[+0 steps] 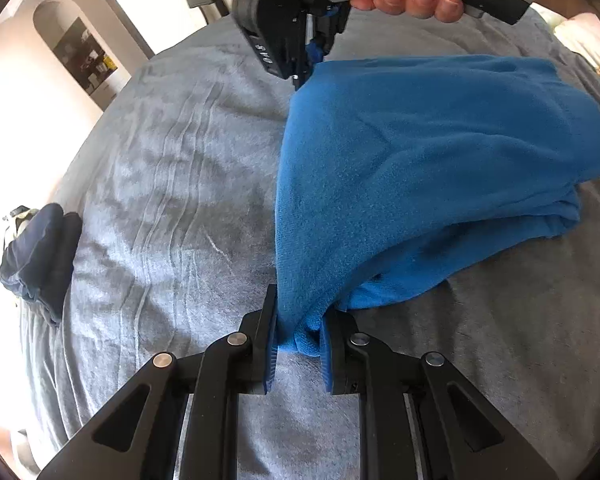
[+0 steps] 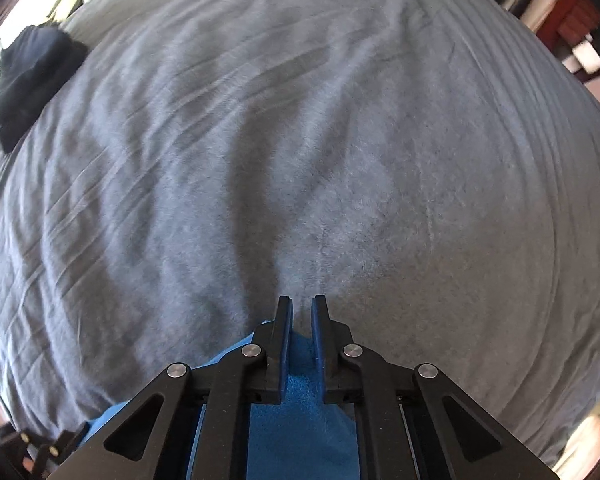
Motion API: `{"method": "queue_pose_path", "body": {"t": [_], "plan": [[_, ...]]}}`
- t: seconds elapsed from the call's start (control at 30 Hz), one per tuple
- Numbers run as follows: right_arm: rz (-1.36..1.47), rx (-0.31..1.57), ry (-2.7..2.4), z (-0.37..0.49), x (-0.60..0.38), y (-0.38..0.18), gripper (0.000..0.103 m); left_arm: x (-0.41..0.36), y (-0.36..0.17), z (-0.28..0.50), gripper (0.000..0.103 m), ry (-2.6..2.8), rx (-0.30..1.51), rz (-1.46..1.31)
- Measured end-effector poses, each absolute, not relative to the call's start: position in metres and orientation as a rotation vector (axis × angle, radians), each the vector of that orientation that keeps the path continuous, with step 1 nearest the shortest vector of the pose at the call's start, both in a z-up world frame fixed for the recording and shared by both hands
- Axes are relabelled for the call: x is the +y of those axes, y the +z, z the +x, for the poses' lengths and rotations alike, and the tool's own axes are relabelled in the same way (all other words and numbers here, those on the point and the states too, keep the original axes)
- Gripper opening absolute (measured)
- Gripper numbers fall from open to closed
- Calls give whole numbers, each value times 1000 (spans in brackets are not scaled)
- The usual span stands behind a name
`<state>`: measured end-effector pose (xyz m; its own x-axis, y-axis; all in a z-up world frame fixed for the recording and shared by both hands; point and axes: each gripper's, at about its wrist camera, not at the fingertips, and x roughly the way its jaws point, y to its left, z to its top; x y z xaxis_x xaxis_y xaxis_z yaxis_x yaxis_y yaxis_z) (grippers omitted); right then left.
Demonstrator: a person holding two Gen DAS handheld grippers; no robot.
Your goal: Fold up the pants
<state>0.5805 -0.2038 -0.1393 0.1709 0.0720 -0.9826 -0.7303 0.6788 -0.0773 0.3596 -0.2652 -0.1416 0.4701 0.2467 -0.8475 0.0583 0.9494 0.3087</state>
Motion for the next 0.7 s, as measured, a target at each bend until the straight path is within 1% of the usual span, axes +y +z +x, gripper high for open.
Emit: {"method": "queue_pose_path", "body": {"t": [0.1,0.17,0.2,0.3,0.33,0.37,0.4,0.43,0.57,0.7], "plan": [[-646,1285,633,585,-202,-148,8,-265,-147,362,18,131,1093,317],[-647,1292,646,586,-203,-153,8,-267,-148,363,23,150,1089,338],[-645,1297,651,587,-202,-155,8,-267,-149,364,26,154,1093,346],[-680,1290,667,588,-199,-159,10,-262,-149,363,44,196,1104,360],[-677,1295,670,587,-198,-158,12,-259,-147,362,47,195,1110,349],[-674,1290,646,587,-199,-155,22,-256,-144,361,49,195,1117,338],[-665,1275,632,589,-202,-150,36,-254,-142,359,54,198,1124,338],[-662,1253,619,588,-201,-143,38,-252,-138,357,55,201,1131,338],[-645,1131,511,588,-214,-109,39,-242,-122,346,55,207,1163,297],[-567,1096,453,578,-235,-81,39,-236,-103,336,54,224,1139,325]]}}
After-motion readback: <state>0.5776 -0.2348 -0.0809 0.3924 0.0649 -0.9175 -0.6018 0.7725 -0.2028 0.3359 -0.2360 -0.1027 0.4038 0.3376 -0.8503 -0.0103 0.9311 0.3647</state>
